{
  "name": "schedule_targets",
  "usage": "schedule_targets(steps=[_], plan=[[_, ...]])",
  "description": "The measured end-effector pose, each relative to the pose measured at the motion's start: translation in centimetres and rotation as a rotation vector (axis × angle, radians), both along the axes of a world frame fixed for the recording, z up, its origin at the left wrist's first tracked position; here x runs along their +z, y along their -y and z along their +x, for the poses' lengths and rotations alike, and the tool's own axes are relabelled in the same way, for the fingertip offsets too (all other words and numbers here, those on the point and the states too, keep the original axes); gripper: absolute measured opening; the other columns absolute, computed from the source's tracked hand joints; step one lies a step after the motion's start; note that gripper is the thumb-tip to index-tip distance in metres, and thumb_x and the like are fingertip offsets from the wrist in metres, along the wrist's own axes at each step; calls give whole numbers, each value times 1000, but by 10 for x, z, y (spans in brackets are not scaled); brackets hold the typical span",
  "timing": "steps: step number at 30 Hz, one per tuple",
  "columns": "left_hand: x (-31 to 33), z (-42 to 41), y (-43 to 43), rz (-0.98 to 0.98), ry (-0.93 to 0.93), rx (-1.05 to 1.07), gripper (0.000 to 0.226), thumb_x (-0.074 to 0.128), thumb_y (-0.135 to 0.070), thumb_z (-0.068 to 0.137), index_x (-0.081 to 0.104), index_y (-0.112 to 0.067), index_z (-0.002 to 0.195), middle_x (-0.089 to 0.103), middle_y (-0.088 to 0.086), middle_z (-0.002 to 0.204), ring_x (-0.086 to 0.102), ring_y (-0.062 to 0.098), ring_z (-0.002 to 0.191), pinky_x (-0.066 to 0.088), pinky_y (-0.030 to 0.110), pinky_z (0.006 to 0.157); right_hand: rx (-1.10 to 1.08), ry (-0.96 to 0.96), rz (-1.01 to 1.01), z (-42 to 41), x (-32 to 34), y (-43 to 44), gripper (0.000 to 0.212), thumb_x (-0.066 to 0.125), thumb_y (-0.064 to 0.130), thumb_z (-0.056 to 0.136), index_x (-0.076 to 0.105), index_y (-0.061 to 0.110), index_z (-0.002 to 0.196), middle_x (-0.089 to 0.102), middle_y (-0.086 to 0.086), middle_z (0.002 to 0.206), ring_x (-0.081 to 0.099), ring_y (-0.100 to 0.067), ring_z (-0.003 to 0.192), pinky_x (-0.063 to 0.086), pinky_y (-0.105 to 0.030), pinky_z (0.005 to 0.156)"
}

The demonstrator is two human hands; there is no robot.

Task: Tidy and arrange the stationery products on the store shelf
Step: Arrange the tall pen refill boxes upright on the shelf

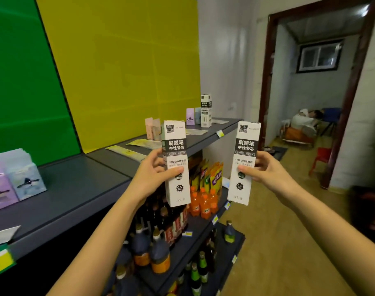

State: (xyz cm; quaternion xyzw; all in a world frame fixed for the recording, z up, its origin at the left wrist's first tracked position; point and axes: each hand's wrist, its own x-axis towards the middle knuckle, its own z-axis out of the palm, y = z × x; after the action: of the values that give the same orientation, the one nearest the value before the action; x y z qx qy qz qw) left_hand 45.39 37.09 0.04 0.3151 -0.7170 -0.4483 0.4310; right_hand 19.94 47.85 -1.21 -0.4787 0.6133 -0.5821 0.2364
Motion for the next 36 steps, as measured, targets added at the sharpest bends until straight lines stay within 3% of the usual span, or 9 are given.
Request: schedule_targets(steps=[2, 6, 9, 14, 18, 23, 27, 31, 36], plan=[[0, -28, 16, 8, -6, -11, 60, 71, -8, 76, 42, -17, 128, 68, -5, 95, 68, -2, 70, 56, 29, 75, -11, -13, 0, -26, 0, 13, 51, 72, 17, 76, 49, 11, 122, 61, -8, 117, 60, -10, 83, 47, -24, 66], [-1, -85, 53, 9, -31, -5, 58, 71, -10, 76, 44, -14, 127, 68, -3, 98, 68, -1, 71, 55, 23, 69, -22, -36, -1, -81, 4, 44, 45, 73, 18, 75, 51, 14, 115, 61, -8, 115, 60, -19, 91, 51, -35, 80], [-1, -126, 88, 12, -46, 17, 55, 73, -11, 75, 47, -12, 124, 69, 0, 99, 67, 6, 75, 54, 28, 73, -22, -47, -16, -123, 7, 82, 48, 74, 19, 74, 51, 15, 116, 61, -9, 116, 61, -21, 92, 51, -35, 80], [20, -193, 158, -24, -63, 70, 41, 72, -11, 76, 48, -21, 108, 66, -4, 95, 66, -3, 67, 54, 14, 60, 19, -55, -39, -182, 26, 168, 53, 71, 18, 77, 47, 12, 124, 59, -7, 118, 61, -17, 92, 50, -30, 77], [43, -238, 210, -69, -40, 138, 47, 72, -14, 76, 45, -16, 114, 64, -2, 102, 63, 2, 79, 54, 17, 63, 71, -82, -77, -222, 46, 228, 53, 67, 12, 80, 43, 8, 126, 57, -4, 111, 57, -3, 82, 49, -19, 63], [59, -286, 263, -112, 5, 220, 49, 72, -14, 76, 45, -13, 117, 62, -1, 101, 60, 0, 74, 53, 16, 61, 113, -136, -112, -278, 56, 292, 51, 68, 7, 79, 46, 5, 124, 58, 0, 102, 54, 1, 80, 46, -1, 55], [61, -321, 298, -131, 6, 300, 49, 73, -15, 76, 44, -14, 115, 62, 0, 102, 61, 6, 77, 54, 24, 65, 190, -105, -134, -316, 59, 350, 51, 69, 8, 78, 46, 7, 124, 62, -3, 106, 59, -5, 84, 52, -17, 60], [56, -356, 326, -149, 14, 378, 48, 73, -15, 75, 44, -17, 115, 61, -8, 94, 61, 5, 79, 55, 24, 70, 310, -83, -127, -346, 57, 414, 53, 70, 11, 78, 46, 9, 125, 63, -5, 113, 61, -14, 96, 51, -18, 64], [42, -391, 358, -130, 27, 537, 51, 74, -18, 74, 45, -18, 116, 60, -8, 97, 62, 21, 95, 54, 41, 84, 487, -133, -104, -370, 57, 481, 52, 69, 15, 79, 44, 14, 125, 60, 2, 112, 58, -14, 104, 49, -22, 75]])
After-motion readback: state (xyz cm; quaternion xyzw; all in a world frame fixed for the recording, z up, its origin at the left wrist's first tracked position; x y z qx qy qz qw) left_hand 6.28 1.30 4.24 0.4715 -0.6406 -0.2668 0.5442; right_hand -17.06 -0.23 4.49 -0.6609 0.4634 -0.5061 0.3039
